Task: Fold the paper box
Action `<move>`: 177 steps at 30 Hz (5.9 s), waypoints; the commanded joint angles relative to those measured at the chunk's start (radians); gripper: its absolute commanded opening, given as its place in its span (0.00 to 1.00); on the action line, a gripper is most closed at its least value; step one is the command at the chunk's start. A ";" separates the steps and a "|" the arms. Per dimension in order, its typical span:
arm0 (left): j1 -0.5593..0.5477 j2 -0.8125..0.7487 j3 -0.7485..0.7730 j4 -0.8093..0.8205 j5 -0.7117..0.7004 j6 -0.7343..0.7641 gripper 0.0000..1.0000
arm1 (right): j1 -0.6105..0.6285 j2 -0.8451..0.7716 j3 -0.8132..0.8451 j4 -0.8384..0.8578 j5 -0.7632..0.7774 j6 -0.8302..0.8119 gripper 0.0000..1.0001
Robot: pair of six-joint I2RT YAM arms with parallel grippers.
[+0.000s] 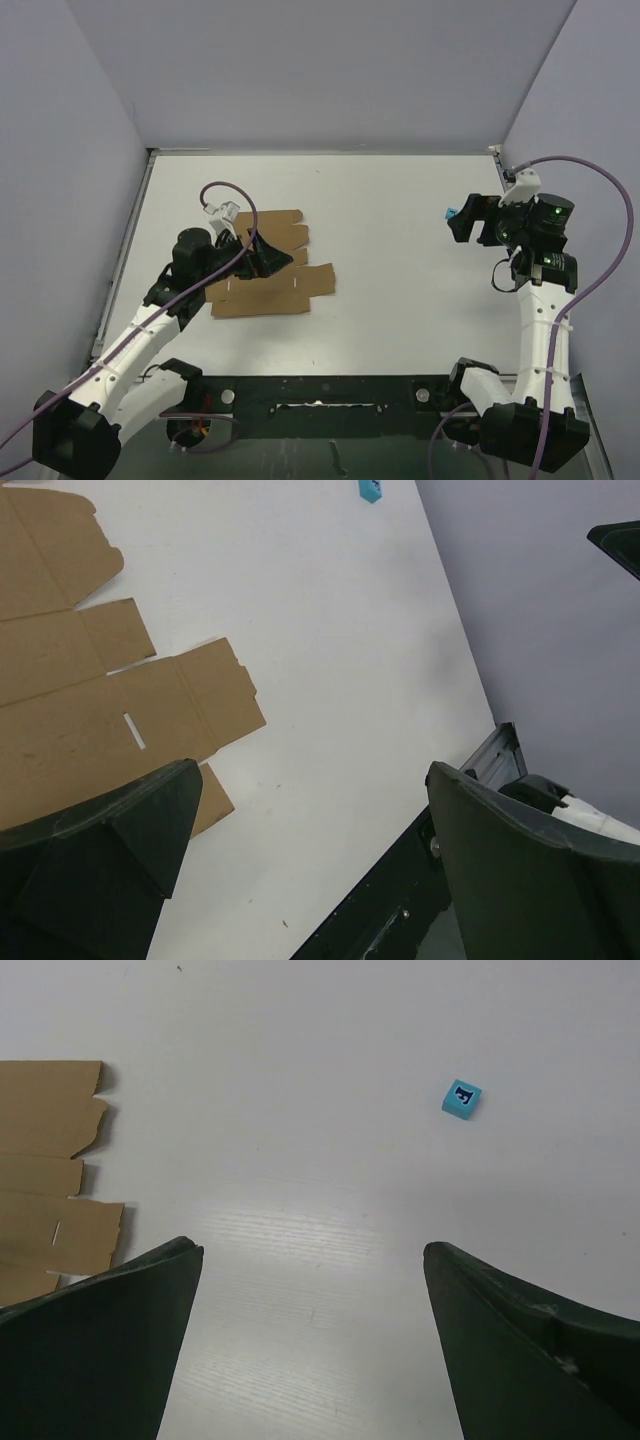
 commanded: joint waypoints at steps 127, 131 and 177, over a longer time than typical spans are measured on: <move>0.045 0.341 0.117 0.482 0.148 0.028 0.00 | 0.094 0.420 -0.249 0.296 -0.779 -0.293 0.98; 0.037 0.348 0.115 0.486 0.149 0.034 0.00 | 0.104 0.433 -0.259 0.325 -0.783 -0.264 0.98; 0.003 0.417 0.050 0.793 0.254 -0.034 0.00 | 0.162 0.677 -0.241 0.932 -0.677 0.230 0.97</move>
